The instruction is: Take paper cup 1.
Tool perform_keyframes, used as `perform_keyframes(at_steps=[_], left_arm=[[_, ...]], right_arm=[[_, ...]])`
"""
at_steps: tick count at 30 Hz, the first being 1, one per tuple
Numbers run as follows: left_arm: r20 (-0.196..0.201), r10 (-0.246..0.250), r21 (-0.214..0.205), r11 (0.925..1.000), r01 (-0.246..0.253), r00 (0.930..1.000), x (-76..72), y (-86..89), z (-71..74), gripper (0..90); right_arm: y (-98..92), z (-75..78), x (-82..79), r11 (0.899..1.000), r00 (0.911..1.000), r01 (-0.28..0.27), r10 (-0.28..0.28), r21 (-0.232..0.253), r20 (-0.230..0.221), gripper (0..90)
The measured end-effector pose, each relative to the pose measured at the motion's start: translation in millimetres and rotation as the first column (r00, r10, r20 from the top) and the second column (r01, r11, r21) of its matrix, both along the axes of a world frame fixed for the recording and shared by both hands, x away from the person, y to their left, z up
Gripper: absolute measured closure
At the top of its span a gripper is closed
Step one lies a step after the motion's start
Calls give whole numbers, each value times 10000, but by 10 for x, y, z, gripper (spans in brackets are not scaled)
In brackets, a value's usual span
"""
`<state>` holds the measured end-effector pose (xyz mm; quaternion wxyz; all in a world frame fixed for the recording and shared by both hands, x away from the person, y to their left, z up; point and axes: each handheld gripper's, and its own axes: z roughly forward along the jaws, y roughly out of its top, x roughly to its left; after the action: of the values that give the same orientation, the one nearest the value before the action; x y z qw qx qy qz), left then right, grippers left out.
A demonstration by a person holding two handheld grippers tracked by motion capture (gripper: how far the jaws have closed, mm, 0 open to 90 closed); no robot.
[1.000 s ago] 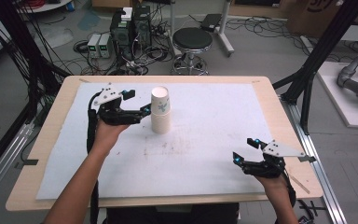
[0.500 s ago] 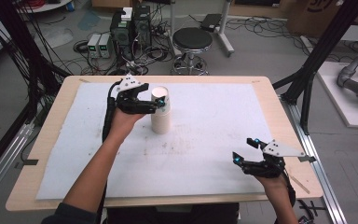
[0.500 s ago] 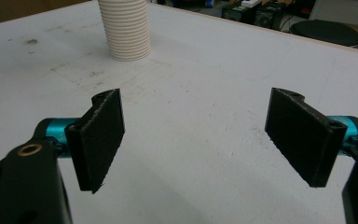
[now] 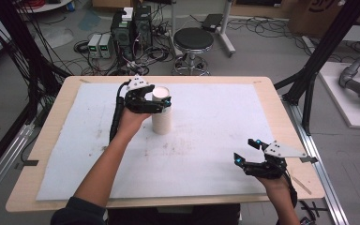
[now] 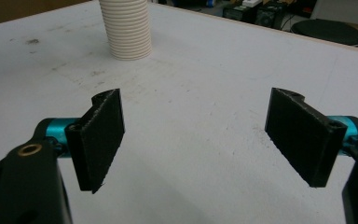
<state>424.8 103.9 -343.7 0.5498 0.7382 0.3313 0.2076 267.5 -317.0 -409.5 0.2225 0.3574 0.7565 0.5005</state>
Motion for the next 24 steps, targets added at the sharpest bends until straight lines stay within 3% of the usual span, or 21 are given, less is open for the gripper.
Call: perform_keyframes(at_steps=[17, 24], left_arm=[[180, -317, 28, 9995, 317, 9993, 21, -15, -18, 329], [308, -322, -35, 9995, 323, 9990, 15, -8, 31, 332]], right_arm=[[-13, -3, -1, 10000, 10000, 26, -26, 23, -29, 204], [-12, -2, -1, 10000, 10000, 12, -12, 21, -23, 203]])
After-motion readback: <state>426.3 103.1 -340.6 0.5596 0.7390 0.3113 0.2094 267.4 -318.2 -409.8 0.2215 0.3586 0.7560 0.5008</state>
